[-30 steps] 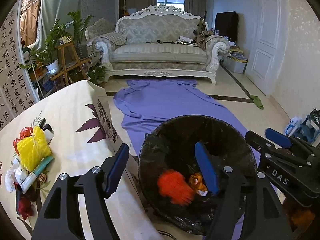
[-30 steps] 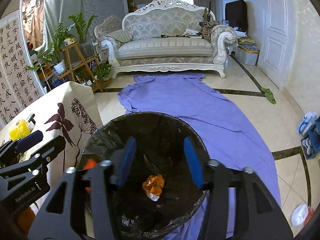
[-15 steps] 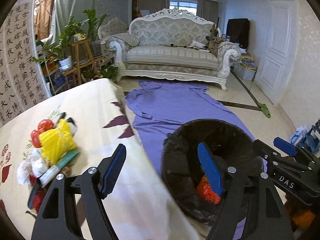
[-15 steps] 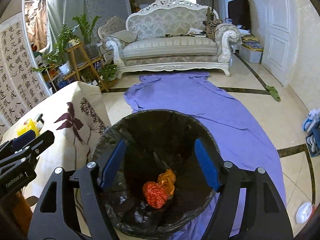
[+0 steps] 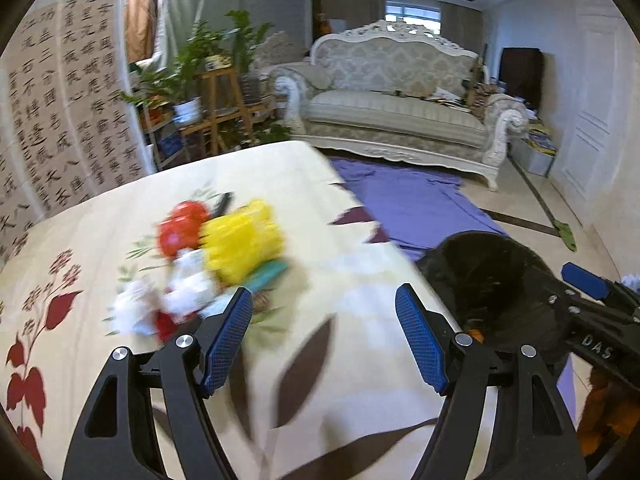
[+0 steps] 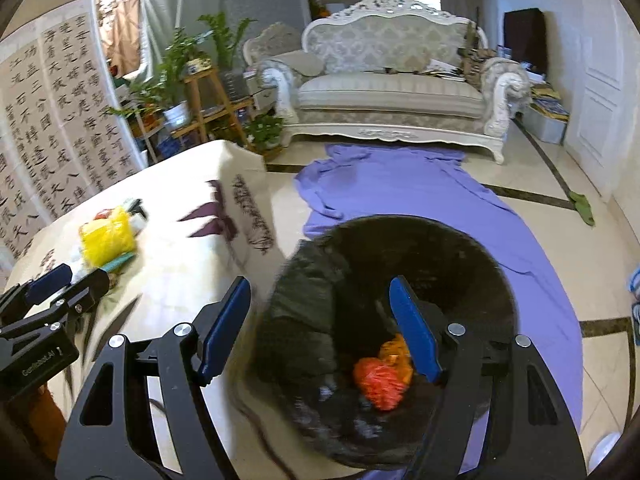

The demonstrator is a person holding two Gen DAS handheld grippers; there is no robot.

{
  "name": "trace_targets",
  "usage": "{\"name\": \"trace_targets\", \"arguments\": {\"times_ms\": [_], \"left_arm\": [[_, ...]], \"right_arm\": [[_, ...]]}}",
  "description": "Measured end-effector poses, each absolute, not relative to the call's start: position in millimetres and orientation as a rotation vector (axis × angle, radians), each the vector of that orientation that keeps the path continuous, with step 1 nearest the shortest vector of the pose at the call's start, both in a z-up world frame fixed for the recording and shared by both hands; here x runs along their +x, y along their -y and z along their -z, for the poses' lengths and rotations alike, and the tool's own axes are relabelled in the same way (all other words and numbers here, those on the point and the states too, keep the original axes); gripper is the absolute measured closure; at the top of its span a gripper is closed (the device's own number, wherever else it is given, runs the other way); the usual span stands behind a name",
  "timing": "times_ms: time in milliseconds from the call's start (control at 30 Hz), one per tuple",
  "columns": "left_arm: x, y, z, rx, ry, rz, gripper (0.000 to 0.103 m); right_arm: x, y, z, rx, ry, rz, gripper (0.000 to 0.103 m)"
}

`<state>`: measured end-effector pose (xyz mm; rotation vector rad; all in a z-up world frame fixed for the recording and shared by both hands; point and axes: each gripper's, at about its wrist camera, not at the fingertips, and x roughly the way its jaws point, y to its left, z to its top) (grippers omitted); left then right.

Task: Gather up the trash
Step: 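Move both tools back over the table toward the remaining trash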

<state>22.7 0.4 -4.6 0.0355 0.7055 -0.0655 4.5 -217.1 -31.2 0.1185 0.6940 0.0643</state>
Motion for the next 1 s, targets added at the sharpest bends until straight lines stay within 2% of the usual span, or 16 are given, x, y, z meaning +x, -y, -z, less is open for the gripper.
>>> {"name": "trace_targets", "arguments": {"times_ms": [500, 1000], "left_arm": [[-5, -113, 23, -0.052, -0.754, -0.137, 0.031], [13, -115, 40, -0.008, -0.816, -0.088, 0.031]], "right_arm": [[8, 139, 27, 0.021, -0.718, -0.197, 0.033], [10, 111, 32, -0.021, -0.741, -0.240, 0.033]]}}
